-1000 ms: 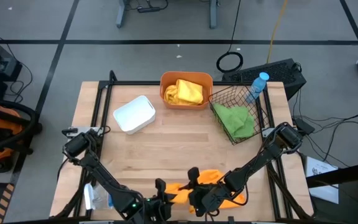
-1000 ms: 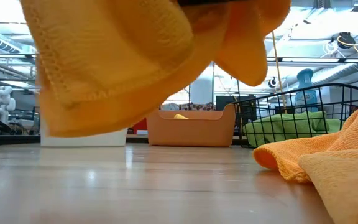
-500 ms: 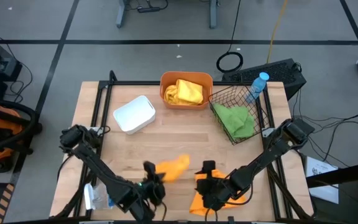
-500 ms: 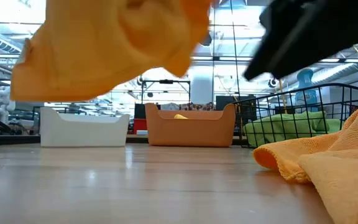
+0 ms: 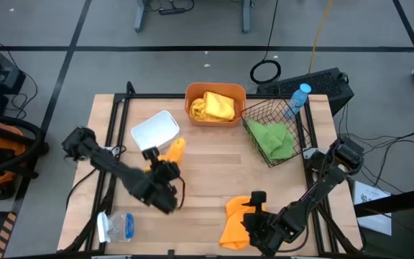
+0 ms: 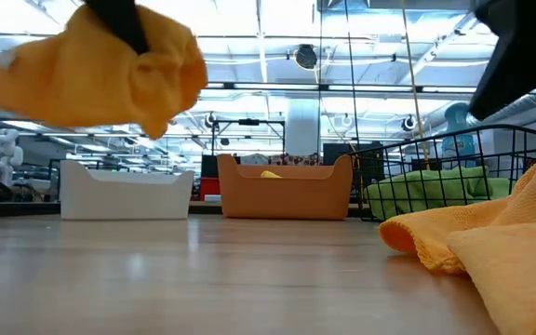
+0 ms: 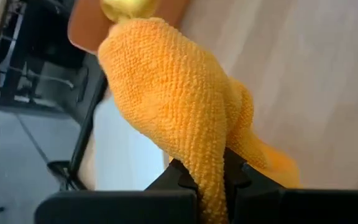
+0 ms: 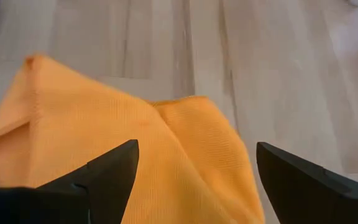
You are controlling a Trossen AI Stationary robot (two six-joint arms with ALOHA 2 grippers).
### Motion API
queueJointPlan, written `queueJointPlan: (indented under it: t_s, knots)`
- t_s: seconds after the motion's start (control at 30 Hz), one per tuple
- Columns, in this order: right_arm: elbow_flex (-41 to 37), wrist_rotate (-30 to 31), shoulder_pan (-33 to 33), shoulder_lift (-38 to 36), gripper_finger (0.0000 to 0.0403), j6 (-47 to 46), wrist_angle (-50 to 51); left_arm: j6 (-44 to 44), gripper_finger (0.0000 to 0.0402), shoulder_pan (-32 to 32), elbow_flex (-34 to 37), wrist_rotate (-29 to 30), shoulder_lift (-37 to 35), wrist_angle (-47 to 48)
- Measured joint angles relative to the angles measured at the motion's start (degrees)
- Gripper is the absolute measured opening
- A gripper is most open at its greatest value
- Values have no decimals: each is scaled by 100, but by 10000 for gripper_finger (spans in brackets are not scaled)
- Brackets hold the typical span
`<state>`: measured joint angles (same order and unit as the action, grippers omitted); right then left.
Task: Sort microfiber towel by color & place in baskets
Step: Put the left orange towel into the white bin
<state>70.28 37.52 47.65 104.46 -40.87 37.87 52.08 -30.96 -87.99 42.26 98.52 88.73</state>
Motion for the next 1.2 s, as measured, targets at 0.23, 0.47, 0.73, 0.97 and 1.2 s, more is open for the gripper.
queueJointPlan:
  t_s: [0.23,0.47,0.73,0.97,1.2]
  knots:
    - [0,1885,93,-121,313,179,-189,-1883,12,249,-11,-69,-539,-1781]
    - [0,3826,14,-164,313,2533,-2715,-3160,22,-43,-11,-1242,-540,-3633]
    - [0,2486,-353,-162,314,5020,-5270,-3148,25,-386,-9,-1290,-392,-3776]
    - [2,1812,-857,-99,349,4872,-5681,-3320,26,-529,-9,-1304,-247,-4139]
    - [0,1139,-1294,50,370,4407,-5605,-3447,27,-559,-9,-1258,-193,-4266]
